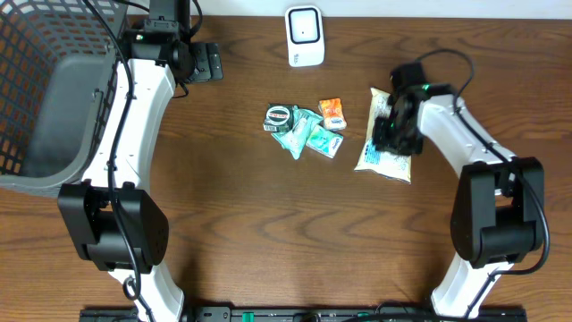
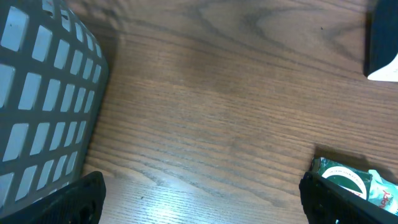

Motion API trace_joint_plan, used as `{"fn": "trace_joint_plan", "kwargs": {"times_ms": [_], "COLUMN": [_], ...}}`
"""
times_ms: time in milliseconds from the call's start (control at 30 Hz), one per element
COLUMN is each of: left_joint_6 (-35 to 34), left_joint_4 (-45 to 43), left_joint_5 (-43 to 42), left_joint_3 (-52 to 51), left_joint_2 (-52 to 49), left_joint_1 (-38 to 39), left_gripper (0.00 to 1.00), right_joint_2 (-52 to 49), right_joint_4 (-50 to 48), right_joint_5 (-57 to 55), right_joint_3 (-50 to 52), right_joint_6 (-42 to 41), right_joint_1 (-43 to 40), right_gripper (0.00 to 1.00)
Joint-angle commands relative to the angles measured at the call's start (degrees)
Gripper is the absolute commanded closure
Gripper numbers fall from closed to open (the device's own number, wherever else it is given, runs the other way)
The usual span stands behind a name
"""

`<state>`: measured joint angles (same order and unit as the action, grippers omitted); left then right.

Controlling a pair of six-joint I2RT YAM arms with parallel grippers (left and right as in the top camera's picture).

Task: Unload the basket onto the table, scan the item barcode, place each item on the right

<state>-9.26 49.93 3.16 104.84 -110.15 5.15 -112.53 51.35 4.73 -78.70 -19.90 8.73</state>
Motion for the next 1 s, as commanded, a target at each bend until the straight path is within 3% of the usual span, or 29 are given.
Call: {"fn": "trace_joint_plan", "kwargs": {"times_ms": [0, 133, 400, 500, 700, 967], "left_joint_6": [-0.92, -0.92, -0.92, -0.92, -0.92, -0.92], "left_joint_4": [0.2, 0.2, 0.2, 0.2, 0.2, 0.2], "left_joint_5": [0.55, 0.52, 0.52, 0.55, 0.55, 0.55], "left_joint_3": [0.7, 0.7, 0.7, 0.7, 0.7, 0.7], "left_joint_2": [1.18, 1.18, 1.18, 1.18, 1.18, 1.18], "left_joint_1": [0.0, 0.0, 0.0, 0.0, 0.0, 0.0], "left_gripper": [0.02, 0.02, 0.02, 0.02, 0.02, 0.02], "right_joint_2": [0.22, 0.55, 0.9, 0.9, -0.24, -3.54], "right_joint_4": [-1.36, -0.2, 6.62, 2.89, -3.06, -20.55], "right_joint_5": [0.35, -0.31, -8.33, -8.52, -13.44, -13.35], "right_joint_3": [3.43, 2.01, -12.11, -13.22, -10.62, -1.64], "right_joint_6": [0.68, 2.45, 2.36, 2.38, 1.53, 1.53], "right_joint_1": [1.33, 1.6, 0.02, -0.15, -0.24, -0.04], "right_gripper": [0.7, 0.73, 0.68, 0.62, 0.62, 0.61]}}
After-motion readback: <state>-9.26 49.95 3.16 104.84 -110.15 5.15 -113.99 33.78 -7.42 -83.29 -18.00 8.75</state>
